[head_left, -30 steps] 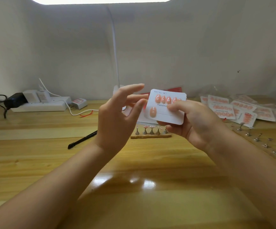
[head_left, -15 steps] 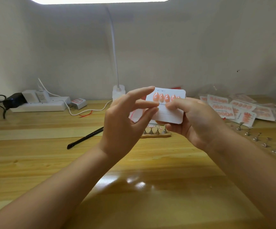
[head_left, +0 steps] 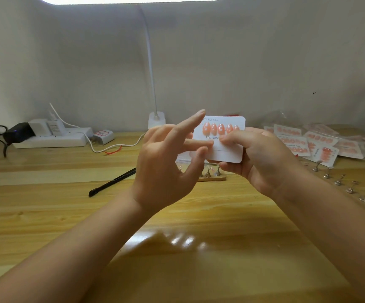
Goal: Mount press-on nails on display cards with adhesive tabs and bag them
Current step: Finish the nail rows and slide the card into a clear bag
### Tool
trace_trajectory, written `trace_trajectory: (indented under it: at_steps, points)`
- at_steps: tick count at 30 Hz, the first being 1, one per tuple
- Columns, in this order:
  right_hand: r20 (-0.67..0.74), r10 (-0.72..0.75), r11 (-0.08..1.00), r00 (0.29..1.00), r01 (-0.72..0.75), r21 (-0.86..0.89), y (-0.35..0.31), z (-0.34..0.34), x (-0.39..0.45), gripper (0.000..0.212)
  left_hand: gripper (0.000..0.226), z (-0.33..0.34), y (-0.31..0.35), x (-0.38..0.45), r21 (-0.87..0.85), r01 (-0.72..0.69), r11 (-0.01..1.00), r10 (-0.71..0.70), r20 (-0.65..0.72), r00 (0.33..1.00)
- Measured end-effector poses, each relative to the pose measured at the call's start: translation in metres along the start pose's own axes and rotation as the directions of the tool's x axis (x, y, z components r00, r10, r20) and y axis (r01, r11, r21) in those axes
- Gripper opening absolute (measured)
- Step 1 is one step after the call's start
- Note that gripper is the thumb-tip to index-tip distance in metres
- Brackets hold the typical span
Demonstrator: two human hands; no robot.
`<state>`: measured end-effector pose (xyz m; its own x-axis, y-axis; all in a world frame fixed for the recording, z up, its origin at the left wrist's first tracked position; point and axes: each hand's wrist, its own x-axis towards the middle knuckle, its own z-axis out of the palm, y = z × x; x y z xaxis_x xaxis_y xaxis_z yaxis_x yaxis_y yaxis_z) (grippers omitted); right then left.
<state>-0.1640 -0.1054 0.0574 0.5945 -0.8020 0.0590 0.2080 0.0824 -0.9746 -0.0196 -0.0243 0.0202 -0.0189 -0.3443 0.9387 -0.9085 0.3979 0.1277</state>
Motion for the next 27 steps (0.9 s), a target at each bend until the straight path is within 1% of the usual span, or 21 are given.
trace_trajectory:
  at_steps: [1,3,5,6,7,8,9,10,11,12,13,15,20,24,27]
  points:
    - [0.000,0.001,1.000,1.000,-0.001,0.000,0.000,0.000,0.000,0.006,0.046,0.000,0.001,0.000,-0.027,0.011,1.000,-0.011,0.002,1.000]
    - [-0.005,-0.003,1.000,1.000,0.003,-0.006,0.000,0.000,0.001,0.006,0.047,0.001,0.003,0.001,-0.131,0.084,0.988,-0.084,0.007,0.996]
    - [-0.012,-0.013,1.000,1.000,0.012,-0.014,0.000,-0.001,0.002,0.007,0.046,0.002,0.006,0.003,-0.216,0.224,0.950,-0.231,-0.006,0.973]
    - [-0.011,-0.017,1.000,1.000,0.016,-0.015,0.000,-0.001,0.002,0.008,0.046,0.001,0.007,0.004,-0.261,0.329,0.908,-0.341,0.000,0.940]
    - [-0.007,-0.021,1.000,1.000,0.021,-0.015,0.000,-0.002,0.003,0.008,0.046,0.000,0.008,0.006,-0.320,0.448,0.835,-0.462,0.035,0.886]
    - [-0.002,-0.026,1.000,1.000,0.026,-0.014,0.000,-0.002,0.003,0.008,0.047,-0.001,0.010,0.008,-0.386,0.562,0.731,-0.571,0.104,0.814]
    - [0.005,-0.032,0.999,0.999,0.032,-0.014,0.000,-0.002,0.003,0.008,0.048,-0.001,0.011,0.009,-0.442,0.658,0.609,-0.651,0.195,0.734]
    - [0.012,-0.038,0.999,0.999,0.038,-0.013,0.001,-0.002,0.003,0.007,0.051,0.000,0.011,0.010,-0.475,0.729,0.494,-0.699,0.282,0.657]
    - [0.019,-0.044,0.999,0.999,0.044,-0.012,0.001,-0.002,0.002,0.007,0.055,0.000,0.011,0.011,-0.489,0.772,0.406,-0.721,0.348,0.599]
    - [0.024,-0.051,0.999,0.998,0.052,-0.014,0.001,-0.001,0.003,0.007,0.060,0.001,0.011,0.011,-0.497,0.793,0.352,-0.727,0.388,0.566]
    - [0.027,-0.060,0.998,0.998,0.060,-0.019,0.001,-0.002,0.002,0.007,0.064,0.001,0.011,0.011,-0.506,0.799,0.325,-0.727,0.407,0.553]
    - [0.030,-0.073,0.997,0.997,0.073,-0.029,0.002,-0.002,0.002,0.007,0.065,0.002,0.011,0.011,-0.516,0.799,0.308,-0.722,0.421,0.549]
    - [0.034,-0.058,0.997,0.998,0.060,-0.047,0.005,-0.001,0.001,0.008,0.052,0.002,0.008,0.011,-0.512,0.807,0.295,-0.712,0.445,0.543]
    - [0.034,-0.030,0.997,0.999,0.032,-0.068,0.009,0.000,0.001,0.008,0.043,0.003,0.007,0.009,-0.453,0.817,0.357,-0.700,0.449,0.555]
    - [0.031,-0.010,0.996,0.999,0.013,-0.084,0.011,0.001,0.002,0.008,0.041,0.006,0.006,0.005,-0.391,0.819,0.420,-0.707,0.425,0.565]
